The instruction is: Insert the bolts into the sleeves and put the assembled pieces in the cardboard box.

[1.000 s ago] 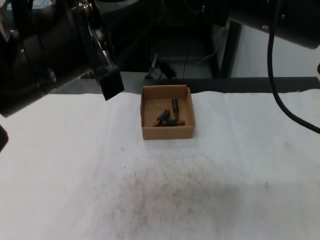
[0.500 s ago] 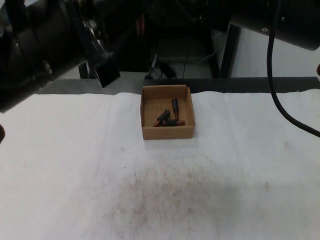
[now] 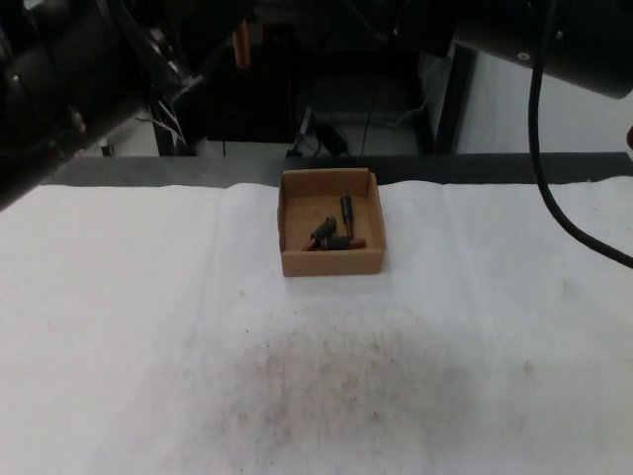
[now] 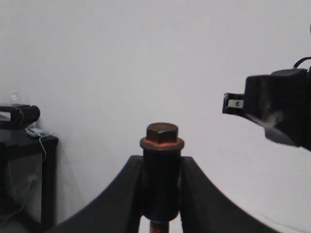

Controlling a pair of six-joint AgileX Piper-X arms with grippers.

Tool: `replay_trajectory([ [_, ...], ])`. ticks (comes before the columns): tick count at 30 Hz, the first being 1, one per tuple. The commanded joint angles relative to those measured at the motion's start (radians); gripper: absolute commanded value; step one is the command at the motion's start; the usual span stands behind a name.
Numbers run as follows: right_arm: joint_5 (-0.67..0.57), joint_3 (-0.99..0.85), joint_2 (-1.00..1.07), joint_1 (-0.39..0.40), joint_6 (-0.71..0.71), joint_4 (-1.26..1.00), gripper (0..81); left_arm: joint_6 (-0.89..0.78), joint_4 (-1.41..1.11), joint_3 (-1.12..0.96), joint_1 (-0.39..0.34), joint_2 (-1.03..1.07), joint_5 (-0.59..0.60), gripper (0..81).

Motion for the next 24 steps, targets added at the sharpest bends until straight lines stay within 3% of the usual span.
replay_trajectory([
  [1,0.011,-0.008,-0.004,-0.022,0.0,-0.014,1.5,-0.007,0.085,-0.011,0.004,-0.007,-0.011,0.3],
  [7,0.011,-0.008,-0.019,-0.082,0.003,0.019,0.8,-0.042,0.18,-0.028,0.004,0.04,0.0,0.3],
  [12,0.011,-0.006,-0.08,-0.127,0.0,0.254,0.8,-0.054,0.362,-0.146,0.004,0.174,0.009,0.3],
  [17,0.011,-0.006,-0.154,-0.18,-0.024,0.55,0.8,-0.054,0.47,-0.363,0.004,0.44,0.103,0.3],
  [24,0.011,-0.006,-0.251,-0.258,-0.12,0.734,0.8,-0.054,0.668,-0.751,0.004,0.818,0.091,0.3],
])
